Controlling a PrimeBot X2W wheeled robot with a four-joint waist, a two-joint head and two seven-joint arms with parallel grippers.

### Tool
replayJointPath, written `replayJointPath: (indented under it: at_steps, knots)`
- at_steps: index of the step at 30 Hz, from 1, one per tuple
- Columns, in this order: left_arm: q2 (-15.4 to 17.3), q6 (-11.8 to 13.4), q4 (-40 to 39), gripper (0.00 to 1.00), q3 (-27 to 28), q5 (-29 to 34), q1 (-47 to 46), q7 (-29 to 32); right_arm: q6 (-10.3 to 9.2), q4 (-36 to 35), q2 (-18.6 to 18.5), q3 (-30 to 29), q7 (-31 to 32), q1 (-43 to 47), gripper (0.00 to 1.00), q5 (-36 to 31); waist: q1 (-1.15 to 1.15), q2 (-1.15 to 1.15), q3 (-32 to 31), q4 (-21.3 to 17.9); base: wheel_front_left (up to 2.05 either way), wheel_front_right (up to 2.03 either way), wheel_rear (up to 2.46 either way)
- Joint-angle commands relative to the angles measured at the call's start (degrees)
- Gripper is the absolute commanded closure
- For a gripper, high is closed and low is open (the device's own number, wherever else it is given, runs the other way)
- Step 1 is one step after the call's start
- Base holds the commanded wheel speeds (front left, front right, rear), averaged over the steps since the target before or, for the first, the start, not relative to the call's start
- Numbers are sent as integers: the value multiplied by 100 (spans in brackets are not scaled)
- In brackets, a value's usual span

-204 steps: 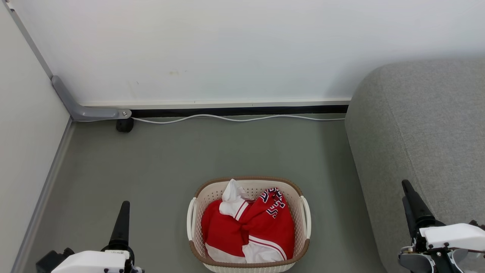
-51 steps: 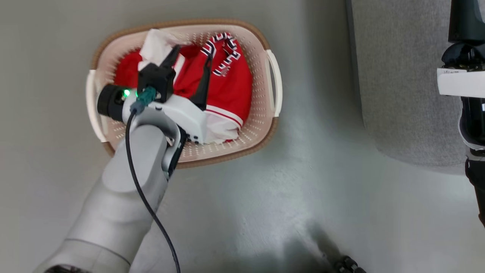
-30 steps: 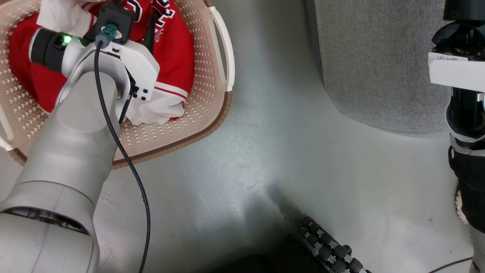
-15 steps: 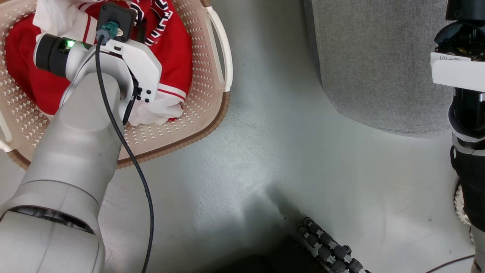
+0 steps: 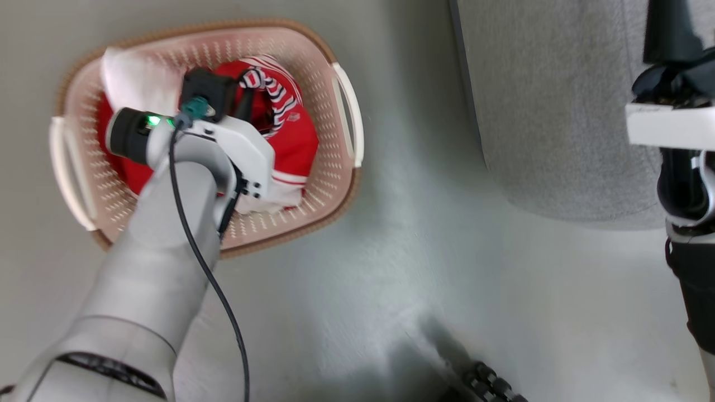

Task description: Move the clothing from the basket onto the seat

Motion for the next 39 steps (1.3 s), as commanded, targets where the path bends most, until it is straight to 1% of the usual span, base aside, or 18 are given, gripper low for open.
replayJointPath:
  at_steps: [1,8,14,19,23,32,39]
  knots:
    - [30,-32,-233,100,62,-48,230,-73,40,-70,-103,68,-34,281,0,-62,0,0,-419,230,0,0,0]
    - [28,-7,-1171,100,-49,-413,953,-74,40,294,-218,200,-34,656,0,-246,0,0,-1365,536,0,0,0]
    - [28,-30,-1626,100,-106,-617,1509,-75,40,634,-208,254,-34,1131,0,-383,0,0,-2197,768,0,0,0]
    - [27,-70,-2009,100,-15,-600,1798,-75,40,868,-195,224,-34,1480,0,-455,0,0,-2731,936,0,0,0]
    - [27,-170,-2294,100,115,-471,1962,-75,40,1062,-148,205,-34,1716,0,-503,0,0,-3153,1038,0,0,0]
    - [27,-325,-2852,100,339,-406,2208,-75,40,1393,-32,181,-34,2109,0,-678,0,0,-3783,1225,0,0,0]
    - [27,-394,-3307,100,371,-367,1912,-75,40,1559,40,137,-34,2265,0,-787,0,0,-3899,1371,0,0,0]
